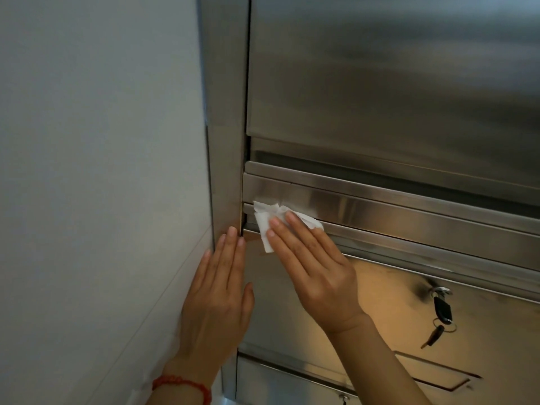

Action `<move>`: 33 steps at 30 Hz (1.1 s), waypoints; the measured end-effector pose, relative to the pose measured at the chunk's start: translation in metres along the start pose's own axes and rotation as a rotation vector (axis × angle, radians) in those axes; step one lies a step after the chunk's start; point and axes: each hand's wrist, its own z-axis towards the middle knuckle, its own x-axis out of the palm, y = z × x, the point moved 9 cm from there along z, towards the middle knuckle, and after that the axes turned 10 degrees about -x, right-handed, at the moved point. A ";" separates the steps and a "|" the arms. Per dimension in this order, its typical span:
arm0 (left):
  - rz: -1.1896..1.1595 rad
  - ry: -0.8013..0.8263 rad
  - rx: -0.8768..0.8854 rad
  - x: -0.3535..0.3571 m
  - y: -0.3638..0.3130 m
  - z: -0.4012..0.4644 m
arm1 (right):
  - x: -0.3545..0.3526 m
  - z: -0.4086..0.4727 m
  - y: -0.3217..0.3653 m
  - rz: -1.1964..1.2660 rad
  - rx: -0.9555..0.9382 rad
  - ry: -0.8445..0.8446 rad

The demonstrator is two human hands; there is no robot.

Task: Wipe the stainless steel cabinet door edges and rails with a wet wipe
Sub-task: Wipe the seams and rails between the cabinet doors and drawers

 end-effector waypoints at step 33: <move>-0.018 -0.069 0.104 -0.001 -0.032 0.001 | -0.021 -0.032 -0.023 -0.031 0.030 0.026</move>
